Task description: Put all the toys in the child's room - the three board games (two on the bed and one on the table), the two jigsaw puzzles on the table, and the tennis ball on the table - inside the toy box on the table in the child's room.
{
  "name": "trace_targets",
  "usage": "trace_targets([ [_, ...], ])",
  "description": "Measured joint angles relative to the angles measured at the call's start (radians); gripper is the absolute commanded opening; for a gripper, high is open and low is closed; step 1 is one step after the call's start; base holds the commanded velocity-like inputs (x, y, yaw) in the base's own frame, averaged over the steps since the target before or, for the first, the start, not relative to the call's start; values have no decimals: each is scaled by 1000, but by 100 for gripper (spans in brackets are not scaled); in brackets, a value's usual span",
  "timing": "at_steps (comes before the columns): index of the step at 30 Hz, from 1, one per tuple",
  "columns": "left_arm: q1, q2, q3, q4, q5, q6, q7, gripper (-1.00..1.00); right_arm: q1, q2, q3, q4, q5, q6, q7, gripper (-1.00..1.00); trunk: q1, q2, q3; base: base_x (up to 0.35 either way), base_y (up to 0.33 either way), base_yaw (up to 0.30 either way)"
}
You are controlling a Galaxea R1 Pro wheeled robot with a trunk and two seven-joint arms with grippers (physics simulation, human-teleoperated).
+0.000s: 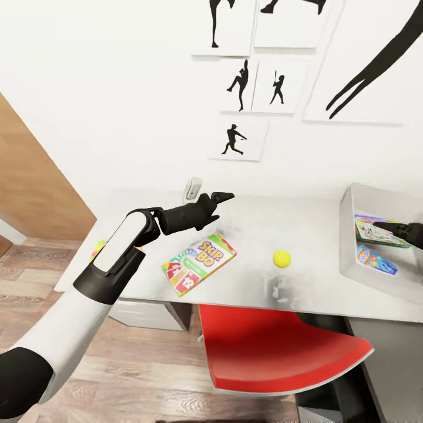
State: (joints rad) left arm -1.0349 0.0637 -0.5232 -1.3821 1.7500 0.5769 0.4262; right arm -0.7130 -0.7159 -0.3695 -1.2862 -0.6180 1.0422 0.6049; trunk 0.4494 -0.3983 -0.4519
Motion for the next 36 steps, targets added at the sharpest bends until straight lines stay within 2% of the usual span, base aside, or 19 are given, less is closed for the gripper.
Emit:
trace_targets([
  [5,-1,-1,0,0,0,0,0,100,44,-3,-33,-8,-1,0,0,100,0,0,2,0,0,-251],
  [10,-1,-1,0,0,0,0,0,100,67,-4,-45,-11,-2,0,0,100,0,0,4,0,0,-265],
  [20,-1,0,-1,0,0,0,0,100,86,-5,-55,-13,-2,0,0,100,0,0,8,0,7,-273],
  [27,-1,0,-1,0,0,0,-1,100,93,-5,-58,-13,-2,0,1,100,0,0,11,0,132,-264],
  [36,-1,0,0,-1,0,0,0,100,107,-4,-90,-13,-1,0,1,100,0,0,13,0,128,-115],
])
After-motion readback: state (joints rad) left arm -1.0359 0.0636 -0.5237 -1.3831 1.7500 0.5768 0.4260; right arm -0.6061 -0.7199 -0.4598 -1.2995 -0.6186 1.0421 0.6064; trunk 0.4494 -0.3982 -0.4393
